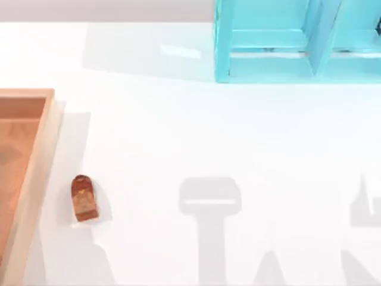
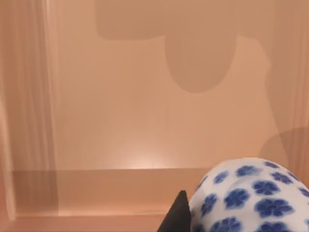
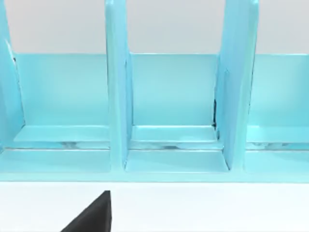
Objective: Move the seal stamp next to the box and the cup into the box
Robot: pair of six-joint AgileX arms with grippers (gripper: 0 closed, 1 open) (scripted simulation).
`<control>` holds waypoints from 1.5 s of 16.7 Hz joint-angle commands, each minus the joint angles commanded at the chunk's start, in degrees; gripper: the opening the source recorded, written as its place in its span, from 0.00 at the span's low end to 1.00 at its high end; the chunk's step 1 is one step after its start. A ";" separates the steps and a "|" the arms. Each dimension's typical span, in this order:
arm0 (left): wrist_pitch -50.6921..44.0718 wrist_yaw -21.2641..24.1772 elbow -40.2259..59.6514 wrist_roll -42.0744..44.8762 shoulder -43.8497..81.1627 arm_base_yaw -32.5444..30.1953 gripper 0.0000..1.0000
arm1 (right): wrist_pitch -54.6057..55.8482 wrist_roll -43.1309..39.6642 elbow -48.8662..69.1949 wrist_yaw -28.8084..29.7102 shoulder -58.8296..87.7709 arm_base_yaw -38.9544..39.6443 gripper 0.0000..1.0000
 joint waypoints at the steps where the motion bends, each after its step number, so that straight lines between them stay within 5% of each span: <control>1: 0.14 0.21 -0.54 0.46 -0.53 0.21 0.00 | 0.00 0.00 0.00 0.00 0.00 0.00 1.00; 16: 12.74 -3.80 -3.99 -0.04 1.57 -1.02 0.00 | 0.00 0.00 0.00 0.00 0.00 0.00 1.00; 25: 16.47 0.13 -11.89 -0.03 4.40 -0.37 0.00 | 0.00 0.00 0.00 0.00 0.00 0.00 1.00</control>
